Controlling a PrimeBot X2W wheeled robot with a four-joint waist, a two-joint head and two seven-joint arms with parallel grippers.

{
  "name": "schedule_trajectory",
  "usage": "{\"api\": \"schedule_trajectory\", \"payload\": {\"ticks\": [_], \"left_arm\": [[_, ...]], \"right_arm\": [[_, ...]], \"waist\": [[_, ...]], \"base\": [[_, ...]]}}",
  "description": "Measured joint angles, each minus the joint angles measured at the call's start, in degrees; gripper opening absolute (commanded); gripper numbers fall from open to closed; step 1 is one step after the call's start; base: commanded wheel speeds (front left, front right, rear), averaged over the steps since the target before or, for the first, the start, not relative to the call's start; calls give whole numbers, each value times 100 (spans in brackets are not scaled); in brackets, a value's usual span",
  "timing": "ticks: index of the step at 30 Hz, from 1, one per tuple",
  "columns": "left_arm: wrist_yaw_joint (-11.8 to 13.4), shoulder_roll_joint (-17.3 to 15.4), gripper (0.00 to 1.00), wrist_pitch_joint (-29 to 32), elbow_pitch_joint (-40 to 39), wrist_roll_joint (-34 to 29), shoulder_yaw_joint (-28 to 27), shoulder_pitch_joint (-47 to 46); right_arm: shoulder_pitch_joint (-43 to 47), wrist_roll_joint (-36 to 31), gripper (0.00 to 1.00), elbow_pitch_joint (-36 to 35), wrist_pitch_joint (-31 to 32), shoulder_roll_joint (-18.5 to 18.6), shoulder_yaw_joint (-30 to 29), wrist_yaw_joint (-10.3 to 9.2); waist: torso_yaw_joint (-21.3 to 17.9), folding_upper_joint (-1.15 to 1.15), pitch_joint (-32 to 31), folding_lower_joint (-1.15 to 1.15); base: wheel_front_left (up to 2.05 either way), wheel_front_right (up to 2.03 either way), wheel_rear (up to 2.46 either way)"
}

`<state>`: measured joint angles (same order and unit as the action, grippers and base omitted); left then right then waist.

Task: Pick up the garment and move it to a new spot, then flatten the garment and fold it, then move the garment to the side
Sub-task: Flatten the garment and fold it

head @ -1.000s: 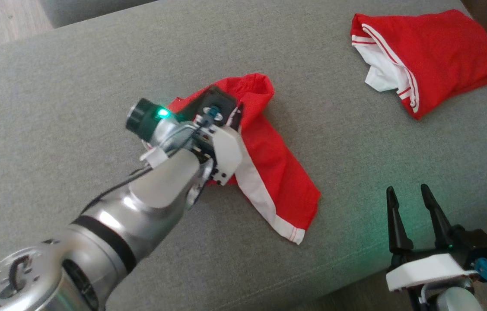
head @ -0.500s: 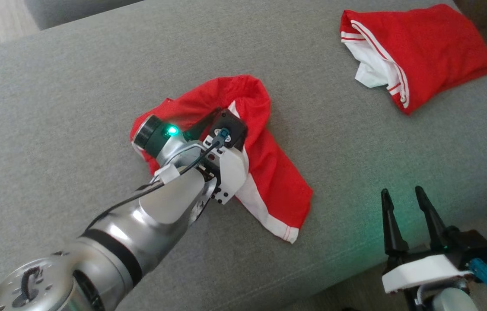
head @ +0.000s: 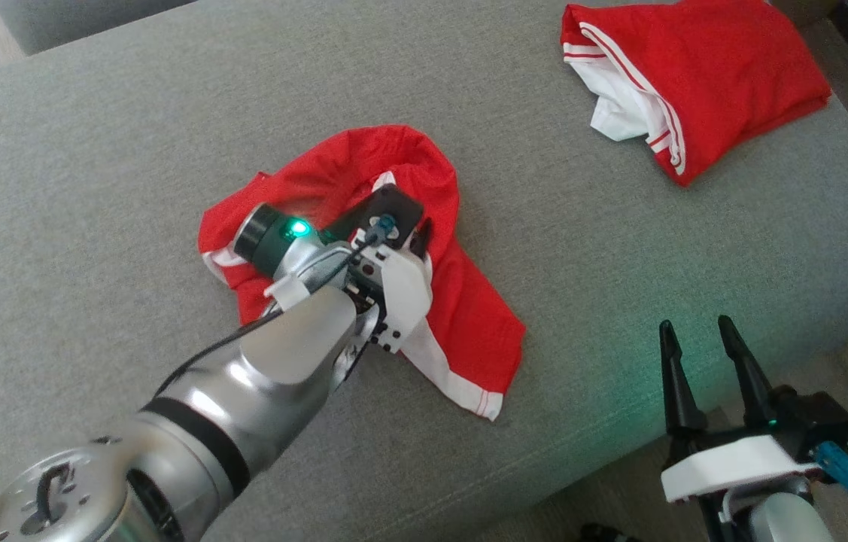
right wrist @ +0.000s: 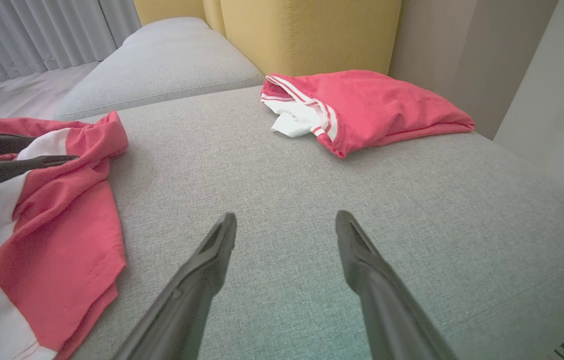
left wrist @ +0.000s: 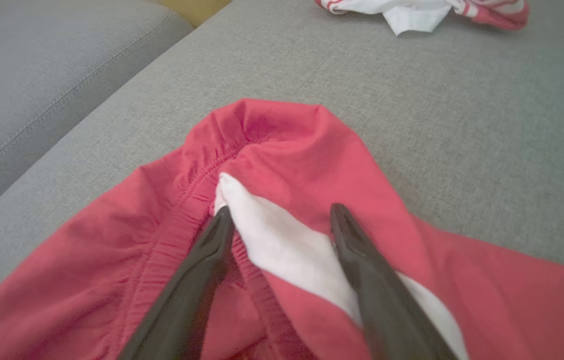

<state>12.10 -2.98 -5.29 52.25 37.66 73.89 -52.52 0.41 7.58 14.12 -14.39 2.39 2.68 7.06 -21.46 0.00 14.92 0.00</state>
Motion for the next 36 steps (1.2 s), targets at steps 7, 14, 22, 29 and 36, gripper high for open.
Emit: {"api": "schedule_trajectory", "payload": {"ticks": [7,14,22,29,36], "left_arm": [[-260,1,100,172,-1,582,-265,-185],[-324,26,100,189,240,820,-466,-582],[-666,27,100,352,658,1090,-553,-637],[-760,26,87,427,675,1145,-378,-600],[-764,26,54,428,671,1150,-243,-452]], "right_arm": [[0,24,100,3,0,0,0,0],[-1,25,100,2,0,0,1,0],[-3,80,100,2,0,-1,44,0],[-110,101,100,0,0,-1,40,0],[-109,101,100,9,0,-1,42,0]], "waist": [[-22,0,-1,0],[-69,0,14,0],[-169,0,104,0],[-169,0,156,0],[-147,0,144,0]], "base": [[0,0,0],[0,0,0],[0,0,0],[0,0,0],[0,0,0]]}}
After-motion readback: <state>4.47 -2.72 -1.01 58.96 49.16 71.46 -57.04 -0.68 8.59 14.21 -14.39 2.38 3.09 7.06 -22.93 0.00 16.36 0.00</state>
